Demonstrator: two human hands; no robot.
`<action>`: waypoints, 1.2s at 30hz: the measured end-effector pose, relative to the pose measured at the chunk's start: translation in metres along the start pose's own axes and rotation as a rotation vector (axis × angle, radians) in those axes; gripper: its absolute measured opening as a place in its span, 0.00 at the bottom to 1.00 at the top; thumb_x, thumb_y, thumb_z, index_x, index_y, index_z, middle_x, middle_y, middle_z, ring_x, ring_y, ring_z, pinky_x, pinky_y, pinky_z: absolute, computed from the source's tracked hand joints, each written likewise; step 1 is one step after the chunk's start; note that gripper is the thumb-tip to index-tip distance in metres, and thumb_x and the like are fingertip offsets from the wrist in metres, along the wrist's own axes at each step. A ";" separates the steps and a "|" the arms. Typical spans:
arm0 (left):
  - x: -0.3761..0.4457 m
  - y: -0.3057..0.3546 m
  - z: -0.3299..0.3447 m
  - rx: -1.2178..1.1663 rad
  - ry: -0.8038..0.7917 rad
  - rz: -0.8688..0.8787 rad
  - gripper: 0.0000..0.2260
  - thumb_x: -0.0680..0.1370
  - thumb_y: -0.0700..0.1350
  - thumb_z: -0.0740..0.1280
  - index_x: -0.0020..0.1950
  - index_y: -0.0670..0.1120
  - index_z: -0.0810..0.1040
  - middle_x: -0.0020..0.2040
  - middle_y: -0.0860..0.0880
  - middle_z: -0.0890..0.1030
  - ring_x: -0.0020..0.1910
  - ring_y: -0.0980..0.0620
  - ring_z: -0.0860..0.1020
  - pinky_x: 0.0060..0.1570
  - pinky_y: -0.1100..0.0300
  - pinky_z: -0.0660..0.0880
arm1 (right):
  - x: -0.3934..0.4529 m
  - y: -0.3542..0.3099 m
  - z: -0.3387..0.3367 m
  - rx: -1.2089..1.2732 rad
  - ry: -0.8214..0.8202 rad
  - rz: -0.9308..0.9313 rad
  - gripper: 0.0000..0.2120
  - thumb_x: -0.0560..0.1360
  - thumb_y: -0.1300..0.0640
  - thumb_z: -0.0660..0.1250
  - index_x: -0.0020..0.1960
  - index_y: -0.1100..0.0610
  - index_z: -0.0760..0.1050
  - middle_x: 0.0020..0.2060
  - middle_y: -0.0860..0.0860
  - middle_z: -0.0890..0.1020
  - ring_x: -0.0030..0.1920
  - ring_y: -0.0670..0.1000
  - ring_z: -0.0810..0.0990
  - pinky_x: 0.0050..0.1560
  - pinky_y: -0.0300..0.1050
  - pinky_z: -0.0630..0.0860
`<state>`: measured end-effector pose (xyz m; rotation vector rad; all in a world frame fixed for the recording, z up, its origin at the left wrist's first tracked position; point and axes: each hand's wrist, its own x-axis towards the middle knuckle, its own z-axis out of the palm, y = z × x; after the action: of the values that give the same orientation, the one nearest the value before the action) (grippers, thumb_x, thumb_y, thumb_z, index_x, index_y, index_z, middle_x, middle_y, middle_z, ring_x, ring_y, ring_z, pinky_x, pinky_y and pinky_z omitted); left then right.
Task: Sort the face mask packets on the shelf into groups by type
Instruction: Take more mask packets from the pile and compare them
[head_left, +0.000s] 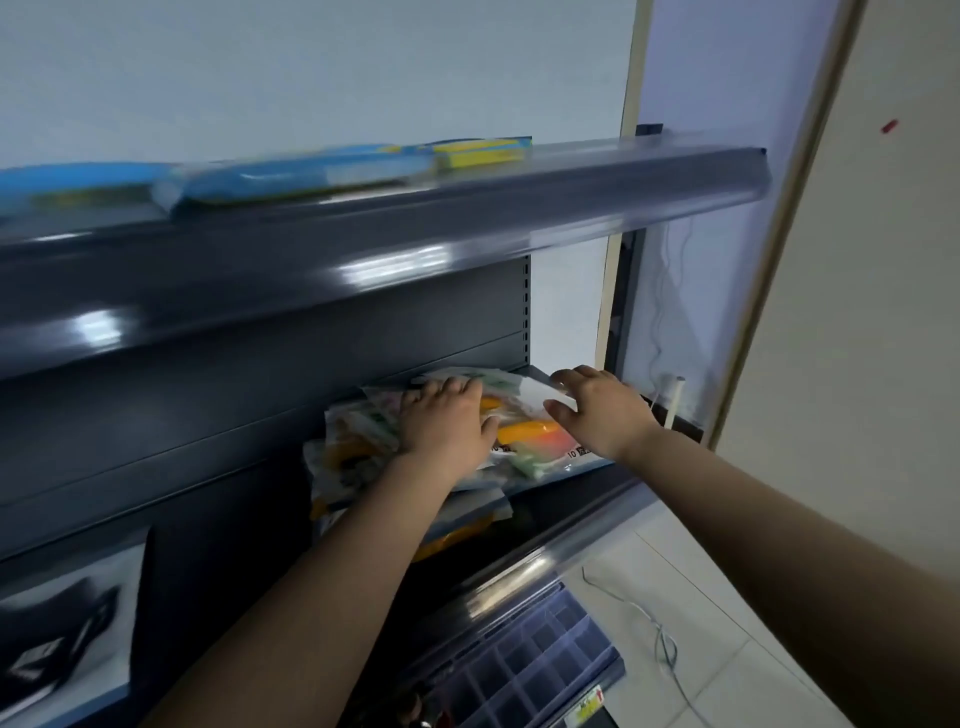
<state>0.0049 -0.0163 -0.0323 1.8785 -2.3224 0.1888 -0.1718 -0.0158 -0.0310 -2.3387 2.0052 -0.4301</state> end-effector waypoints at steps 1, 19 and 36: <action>0.004 0.001 0.003 0.006 -0.010 -0.008 0.24 0.80 0.56 0.54 0.74 0.49 0.60 0.73 0.47 0.66 0.71 0.45 0.63 0.66 0.50 0.61 | 0.005 0.005 0.002 0.027 -0.007 0.003 0.23 0.80 0.48 0.56 0.73 0.52 0.63 0.67 0.54 0.72 0.67 0.57 0.70 0.64 0.52 0.68; 0.050 0.039 0.026 -0.026 -0.166 -0.442 0.23 0.81 0.58 0.50 0.71 0.49 0.64 0.67 0.45 0.73 0.66 0.43 0.70 0.66 0.49 0.63 | 0.107 0.072 0.032 0.376 -0.330 -0.149 0.24 0.78 0.46 0.61 0.68 0.58 0.69 0.65 0.57 0.75 0.63 0.57 0.74 0.57 0.45 0.70; 0.075 0.061 0.045 0.096 -0.123 -0.711 0.22 0.80 0.58 0.52 0.64 0.46 0.72 0.60 0.41 0.78 0.61 0.42 0.73 0.61 0.51 0.65 | 0.165 0.095 0.076 1.019 -0.426 0.068 0.26 0.65 0.59 0.78 0.58 0.66 0.74 0.54 0.54 0.79 0.56 0.56 0.78 0.55 0.47 0.75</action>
<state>-0.0718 -0.0840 -0.0618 2.6795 -1.5772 0.0992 -0.2245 -0.2044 -0.0923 -1.5373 1.2093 -0.6662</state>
